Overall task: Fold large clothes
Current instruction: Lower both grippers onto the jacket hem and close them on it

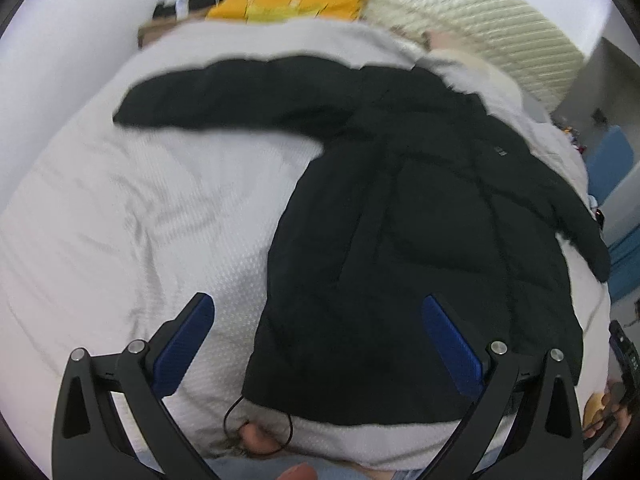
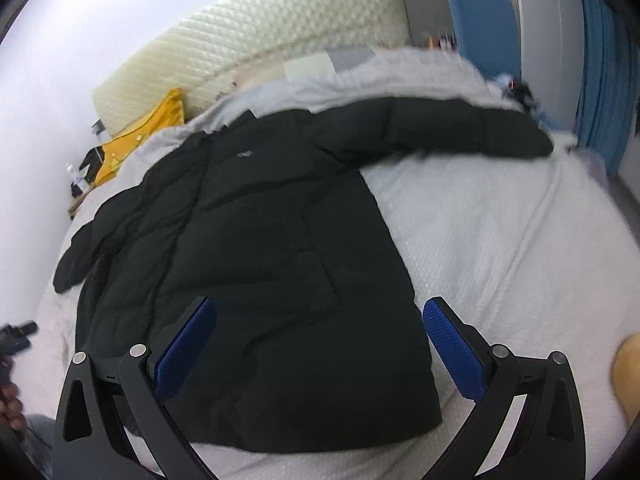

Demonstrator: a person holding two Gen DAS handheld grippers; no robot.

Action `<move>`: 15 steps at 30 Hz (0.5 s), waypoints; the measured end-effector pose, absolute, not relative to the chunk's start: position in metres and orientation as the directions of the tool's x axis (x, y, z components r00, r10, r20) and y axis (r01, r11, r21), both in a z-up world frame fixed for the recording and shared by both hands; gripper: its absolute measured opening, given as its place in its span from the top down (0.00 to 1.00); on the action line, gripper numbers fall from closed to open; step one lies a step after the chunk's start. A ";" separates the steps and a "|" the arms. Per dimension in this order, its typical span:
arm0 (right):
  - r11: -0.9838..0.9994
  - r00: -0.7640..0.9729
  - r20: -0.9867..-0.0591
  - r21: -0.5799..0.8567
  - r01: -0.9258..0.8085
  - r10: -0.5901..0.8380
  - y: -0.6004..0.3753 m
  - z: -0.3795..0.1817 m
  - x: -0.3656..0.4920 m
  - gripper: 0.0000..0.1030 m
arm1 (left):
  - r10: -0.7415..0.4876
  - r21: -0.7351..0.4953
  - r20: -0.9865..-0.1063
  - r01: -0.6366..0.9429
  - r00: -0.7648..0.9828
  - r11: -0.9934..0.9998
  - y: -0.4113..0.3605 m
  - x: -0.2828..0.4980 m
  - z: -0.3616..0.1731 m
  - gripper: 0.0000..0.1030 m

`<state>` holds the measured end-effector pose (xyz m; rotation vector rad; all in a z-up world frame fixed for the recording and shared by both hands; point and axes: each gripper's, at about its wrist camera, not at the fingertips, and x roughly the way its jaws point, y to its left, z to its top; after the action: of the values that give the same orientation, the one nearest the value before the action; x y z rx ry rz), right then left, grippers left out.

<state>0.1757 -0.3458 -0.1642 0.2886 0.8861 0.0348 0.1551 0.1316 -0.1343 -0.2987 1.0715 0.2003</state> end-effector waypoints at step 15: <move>0.852 0.453 -0.868 0.385 0.355 0.204 -0.397 -0.255 0.207 0.11 | -0.087 -0.173 -0.969 -0.382 0.233 0.908 0.143 0.199 -0.229 0.00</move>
<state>0.2074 -0.3968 -0.2548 0.5735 1.1140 -0.1000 0.1991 0.1433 -0.2293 -0.4171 1.3310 0.2114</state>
